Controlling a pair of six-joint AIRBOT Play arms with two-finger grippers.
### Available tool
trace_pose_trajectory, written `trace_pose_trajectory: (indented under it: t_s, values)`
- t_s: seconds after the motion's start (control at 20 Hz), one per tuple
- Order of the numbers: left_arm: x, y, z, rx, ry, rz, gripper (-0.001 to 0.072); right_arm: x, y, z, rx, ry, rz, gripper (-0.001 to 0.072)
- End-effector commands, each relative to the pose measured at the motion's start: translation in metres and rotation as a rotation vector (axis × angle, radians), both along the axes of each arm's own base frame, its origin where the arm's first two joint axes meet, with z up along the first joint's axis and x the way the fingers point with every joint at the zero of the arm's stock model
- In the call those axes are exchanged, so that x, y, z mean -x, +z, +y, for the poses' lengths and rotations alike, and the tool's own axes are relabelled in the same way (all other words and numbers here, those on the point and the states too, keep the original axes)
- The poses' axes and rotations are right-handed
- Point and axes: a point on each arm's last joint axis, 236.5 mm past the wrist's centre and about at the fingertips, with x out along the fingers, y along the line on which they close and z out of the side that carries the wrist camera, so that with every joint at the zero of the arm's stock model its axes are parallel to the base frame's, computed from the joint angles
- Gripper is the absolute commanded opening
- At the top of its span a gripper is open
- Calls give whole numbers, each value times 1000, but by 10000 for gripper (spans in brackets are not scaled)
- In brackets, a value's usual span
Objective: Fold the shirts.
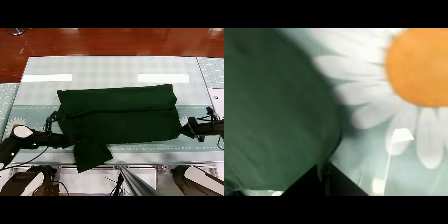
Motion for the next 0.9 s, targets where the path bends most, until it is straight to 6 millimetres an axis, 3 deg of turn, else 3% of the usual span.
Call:
trace_pose_trajectory:
  t_s: [0.0, 0.15, 0.3, 0.55, 0.85]
  values:
    - [-39, 25, 22, -9, 70, -87, 33, -23, 27, -5, -24, 16, -77, 22]
    - [-75, 53, 50, -11, 159, -152, 33, -51, 45, -3, 10, 56, -156, 22]
    - [-101, 68, 57, -4, 155, -165, 33, -97, 51, 1, 142, 95, -265, 22]
    - [-161, 64, 53, 11, 109, -112, 33, -169, 70, 2, 189, 90, -343, 22]
    - [-244, 60, 55, 40, 127, -58, 33, -219, 67, 8, 155, 91, -365, 23]
